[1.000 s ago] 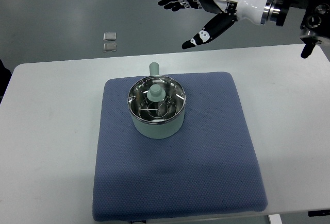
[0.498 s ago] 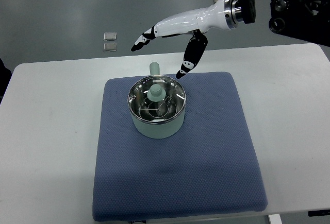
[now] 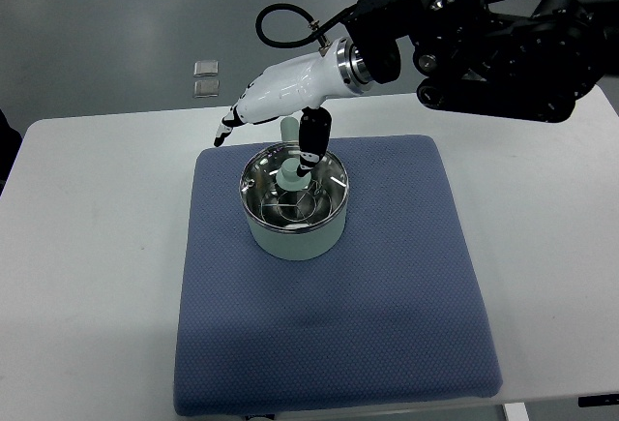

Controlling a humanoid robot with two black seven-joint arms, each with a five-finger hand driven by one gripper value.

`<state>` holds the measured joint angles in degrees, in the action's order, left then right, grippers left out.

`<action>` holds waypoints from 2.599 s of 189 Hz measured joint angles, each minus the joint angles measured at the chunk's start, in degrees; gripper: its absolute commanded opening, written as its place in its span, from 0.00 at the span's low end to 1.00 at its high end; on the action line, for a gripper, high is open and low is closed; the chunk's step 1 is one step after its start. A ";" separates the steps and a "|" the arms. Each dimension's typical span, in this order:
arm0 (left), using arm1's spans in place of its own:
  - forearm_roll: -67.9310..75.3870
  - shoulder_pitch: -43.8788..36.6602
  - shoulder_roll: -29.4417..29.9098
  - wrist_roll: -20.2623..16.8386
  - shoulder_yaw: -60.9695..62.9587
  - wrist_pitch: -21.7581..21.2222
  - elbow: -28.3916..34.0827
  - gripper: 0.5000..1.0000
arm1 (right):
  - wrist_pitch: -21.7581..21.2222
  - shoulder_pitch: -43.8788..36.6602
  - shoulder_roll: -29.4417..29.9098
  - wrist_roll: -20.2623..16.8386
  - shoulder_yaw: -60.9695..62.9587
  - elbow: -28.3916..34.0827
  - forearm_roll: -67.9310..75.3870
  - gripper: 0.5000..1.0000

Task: Open lid and place right of pot
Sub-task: 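Lower the right hand and close fingers around the mint-green lid knob, then tighten the right hand's grip on the knob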

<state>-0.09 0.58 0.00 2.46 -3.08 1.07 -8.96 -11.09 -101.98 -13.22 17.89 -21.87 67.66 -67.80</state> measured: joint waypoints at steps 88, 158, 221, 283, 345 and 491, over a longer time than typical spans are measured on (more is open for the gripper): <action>0.00 0.02 0.00 0.00 0.00 -0.02 0.00 1.00 | 6.05 3.56 3.58 -1.70 -3.32 -4.63 -4.56 0.45; 0.00 0.02 0.00 0.00 0.00 -0.02 0.00 1.00 | 8.02 6.53 2.98 -2.50 -3.45 -4.94 -4.71 0.42; 0.00 -0.01 0.00 0.00 0.00 -0.02 0.00 1.00 | 8.45 8.05 2.48 -2.51 -3.51 -5.69 -4.79 0.41; 0.00 0.03 0.00 0.00 0.00 0.00 0.00 1.00 | 8.78 8.97 2.40 -2.51 -3.46 -5.79 -4.79 0.35; 0.00 0.02 0.00 0.00 0.00 0.00 0.00 1.00 | 8.83 9.54 2.58 -2.60 -3.44 -6.93 -4.83 0.32; 0.00 0.03 0.00 0.00 0.00 -0.03 0.00 1.00 | 8.72 10.21 2.41 -2.53 -3.12 -7.02 -5.98 0.33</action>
<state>-0.09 0.61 0.00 2.46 -3.08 1.04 -8.96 -2.37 -91.77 -10.81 15.36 -24.99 60.64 -73.77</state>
